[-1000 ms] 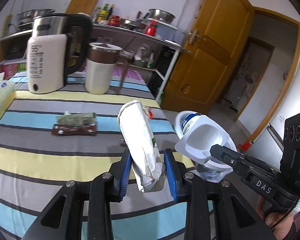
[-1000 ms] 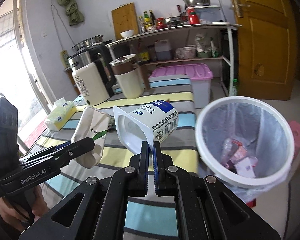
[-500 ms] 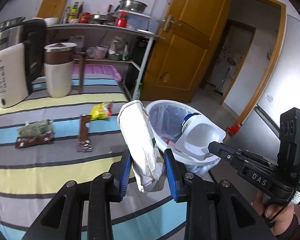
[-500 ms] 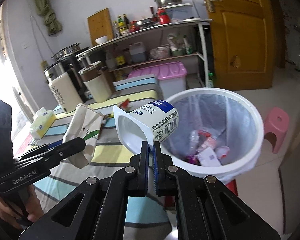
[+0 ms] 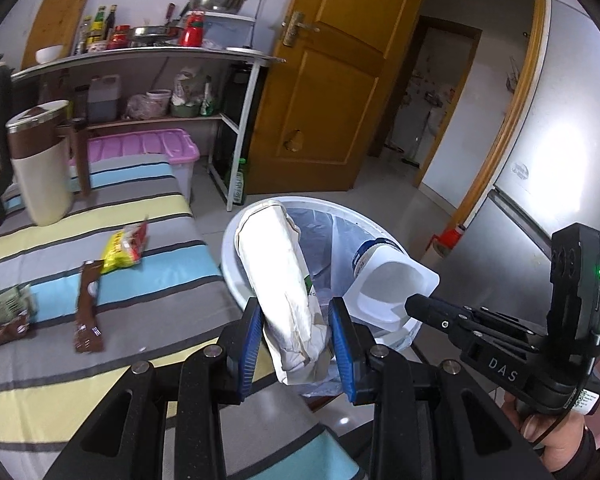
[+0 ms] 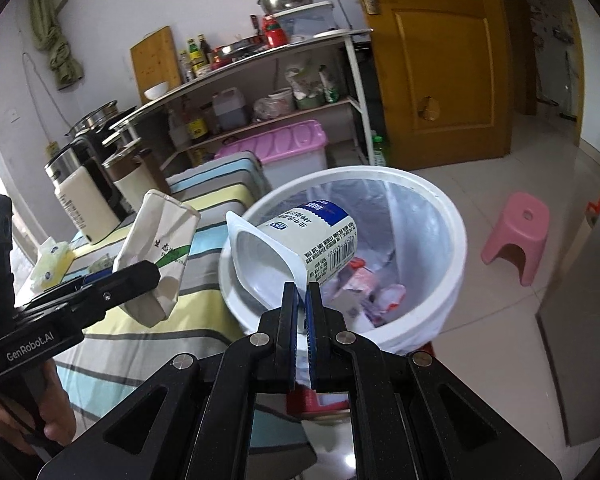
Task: Collect trash
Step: 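Carry the paper bag and yogurt cup over the bin with both grippers, then open both grippers to drop the paper bag and yogurt cup into the bin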
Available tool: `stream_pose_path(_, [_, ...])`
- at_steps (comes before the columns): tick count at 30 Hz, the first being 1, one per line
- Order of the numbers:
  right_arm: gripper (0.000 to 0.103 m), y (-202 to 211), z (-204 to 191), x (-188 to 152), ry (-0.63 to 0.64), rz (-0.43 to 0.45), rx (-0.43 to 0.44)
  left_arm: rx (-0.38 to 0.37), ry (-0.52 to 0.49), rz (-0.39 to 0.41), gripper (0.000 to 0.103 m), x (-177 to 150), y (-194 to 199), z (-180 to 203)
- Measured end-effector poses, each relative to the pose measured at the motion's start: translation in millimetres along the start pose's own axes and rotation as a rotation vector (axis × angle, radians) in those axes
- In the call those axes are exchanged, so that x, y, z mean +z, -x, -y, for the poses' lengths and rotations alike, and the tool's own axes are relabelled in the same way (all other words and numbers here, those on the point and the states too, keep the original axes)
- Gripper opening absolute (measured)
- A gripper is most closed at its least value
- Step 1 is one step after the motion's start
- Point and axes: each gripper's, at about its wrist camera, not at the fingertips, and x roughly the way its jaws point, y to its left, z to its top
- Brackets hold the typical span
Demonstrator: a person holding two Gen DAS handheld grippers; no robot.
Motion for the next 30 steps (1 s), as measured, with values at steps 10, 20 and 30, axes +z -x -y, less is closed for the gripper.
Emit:
stream_pose_path(10, [0.004, -15, 19, 3, -0.020, -0.034, -0.042, -0.026, -0.030, -0.056, 0.037, 12, -41, 12])
stream_pose_path(20, [0.004, -19, 27, 4, -0.043, -0.054, -0.068, -0.035, -0.017, -0.106, 0.041, 13, -65, 7])
stream_pose_path(30, [0.007, -12, 21, 4, -0.033, -0.035, -0.062, -0.041, -0.003, -0.075, 0.041, 11, -50, 2])
